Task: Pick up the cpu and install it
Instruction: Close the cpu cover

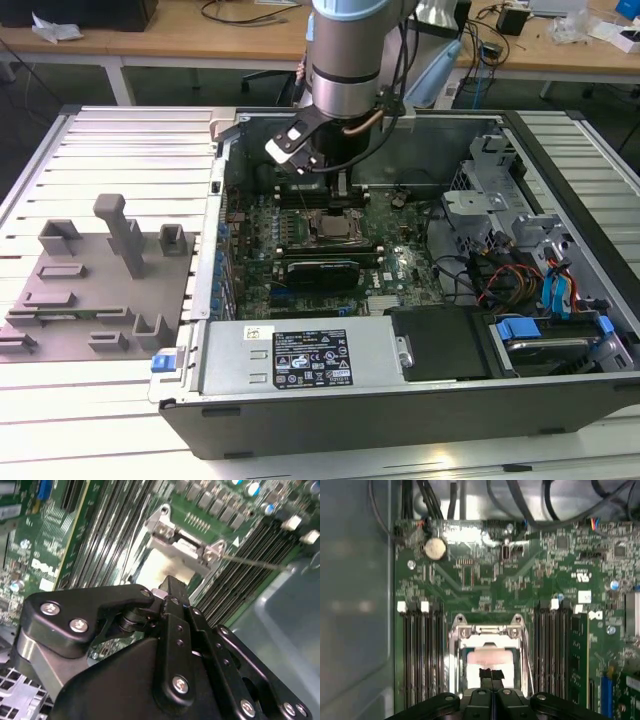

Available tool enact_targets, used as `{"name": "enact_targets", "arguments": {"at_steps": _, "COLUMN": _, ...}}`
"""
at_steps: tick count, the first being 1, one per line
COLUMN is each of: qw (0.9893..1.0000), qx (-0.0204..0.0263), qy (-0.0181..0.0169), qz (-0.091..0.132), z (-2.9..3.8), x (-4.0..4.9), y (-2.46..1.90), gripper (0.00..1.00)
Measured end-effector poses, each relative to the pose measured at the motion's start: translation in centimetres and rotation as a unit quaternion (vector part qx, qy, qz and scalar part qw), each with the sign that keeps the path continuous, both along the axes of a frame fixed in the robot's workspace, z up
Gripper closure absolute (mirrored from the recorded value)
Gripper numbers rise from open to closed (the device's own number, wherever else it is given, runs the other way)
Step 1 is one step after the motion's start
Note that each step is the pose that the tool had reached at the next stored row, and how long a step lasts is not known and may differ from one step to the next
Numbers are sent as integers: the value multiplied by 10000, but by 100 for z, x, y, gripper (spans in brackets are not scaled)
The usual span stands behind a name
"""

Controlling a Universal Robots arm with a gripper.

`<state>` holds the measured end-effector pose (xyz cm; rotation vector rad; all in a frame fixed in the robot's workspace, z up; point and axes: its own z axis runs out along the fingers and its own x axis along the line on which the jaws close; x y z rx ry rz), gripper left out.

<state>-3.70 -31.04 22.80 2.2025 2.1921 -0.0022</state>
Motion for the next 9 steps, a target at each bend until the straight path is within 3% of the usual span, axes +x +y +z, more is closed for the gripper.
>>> {"name": "enact_targets", "arguments": {"at_steps": 9, "qw": 10000, "qx": -1, "qy": 0, "qz": -2, "z": -87, "x": -135, "y": 0, "gripper": 89}}
